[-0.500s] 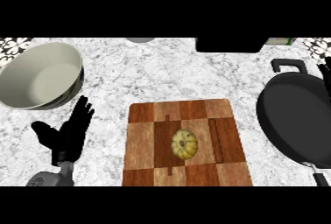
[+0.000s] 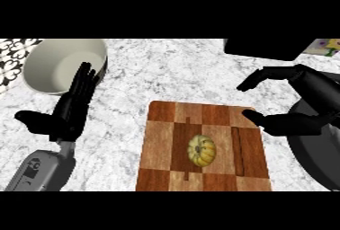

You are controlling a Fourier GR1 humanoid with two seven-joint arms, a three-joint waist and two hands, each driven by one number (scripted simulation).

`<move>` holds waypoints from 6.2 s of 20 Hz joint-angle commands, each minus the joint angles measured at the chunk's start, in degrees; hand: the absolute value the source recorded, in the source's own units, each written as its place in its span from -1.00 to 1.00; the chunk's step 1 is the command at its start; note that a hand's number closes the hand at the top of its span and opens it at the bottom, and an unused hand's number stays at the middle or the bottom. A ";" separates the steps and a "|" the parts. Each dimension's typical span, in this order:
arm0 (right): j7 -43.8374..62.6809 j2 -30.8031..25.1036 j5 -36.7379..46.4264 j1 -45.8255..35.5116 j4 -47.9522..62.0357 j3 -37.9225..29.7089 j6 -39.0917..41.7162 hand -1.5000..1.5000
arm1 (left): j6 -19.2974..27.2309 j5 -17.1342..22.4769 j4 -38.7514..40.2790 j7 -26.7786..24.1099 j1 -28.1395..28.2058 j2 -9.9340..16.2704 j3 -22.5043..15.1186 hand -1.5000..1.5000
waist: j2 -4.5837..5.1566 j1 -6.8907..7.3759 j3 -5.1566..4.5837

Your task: Pick the squash from the cutting board and place it in the pot

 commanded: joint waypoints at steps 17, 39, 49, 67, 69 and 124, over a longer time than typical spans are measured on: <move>-15.73 5.42 23.51 -34.30 17.28 23.56 36.95 -1.00 | 1.11 -1.14 1.94 3.41 -6.40 2.23 5.50 0.00 | -0.29 -6.71 0.48; -8.50 20.98 43.40 -20.16 18.55 28.71 38.62 -1.00 | -2.86 -4.52 -1.25 -0.46 1.60 -0.68 9.57 0.00 | -0.51 -7.88 0.54; -10.46 23.97 51.80 -18.74 17.20 24.83 40.57 -1.00 | -3.98 -5.73 -2.90 3.60 0.57 -1.54 11.84 0.00 | -0.63 -8.02 0.53; -17.79 33.50 69.00 -10.27 31.53 27.78 29.15 -1.00 | -7.87 -7.66 0.61 3.33 -2.62 -3.22 15.70 0.00 | -0.53 -8.13 0.53; -21.97 32.24 69.38 -9.72 32.65 27.48 28.19 -1.00 | -8.05 -7.94 0.60 2.13 -1.10 -4.30 15.51 0.00 | -0.53 -8.13 0.53; 2.23 29.57 70.36 41.01 -42.89 -13.51 -2.98 1.00 | -6.87 -10.69 -3.24 6.81 -2.01 -5.53 16.20 0.00 | -0.30 -9.02 0.77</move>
